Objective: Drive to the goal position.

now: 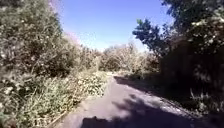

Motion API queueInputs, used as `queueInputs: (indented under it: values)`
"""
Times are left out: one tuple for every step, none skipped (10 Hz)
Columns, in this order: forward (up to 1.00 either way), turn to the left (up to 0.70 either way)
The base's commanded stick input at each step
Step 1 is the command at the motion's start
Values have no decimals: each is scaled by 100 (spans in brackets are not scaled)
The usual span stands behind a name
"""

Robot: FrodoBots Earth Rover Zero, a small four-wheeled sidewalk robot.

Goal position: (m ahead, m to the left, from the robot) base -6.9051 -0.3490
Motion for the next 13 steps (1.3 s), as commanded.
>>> queueInputs:
  values:
    - [50,0]
    - [50,-7]
    - [50,-24]
    - [50,0]
    - [50,0]
    - [50,0]
    - [50,0]
    - [50,0]
    - [50,0]
    - [50,0]
    - [50,0]
    - [50,0]
    - [50,0]
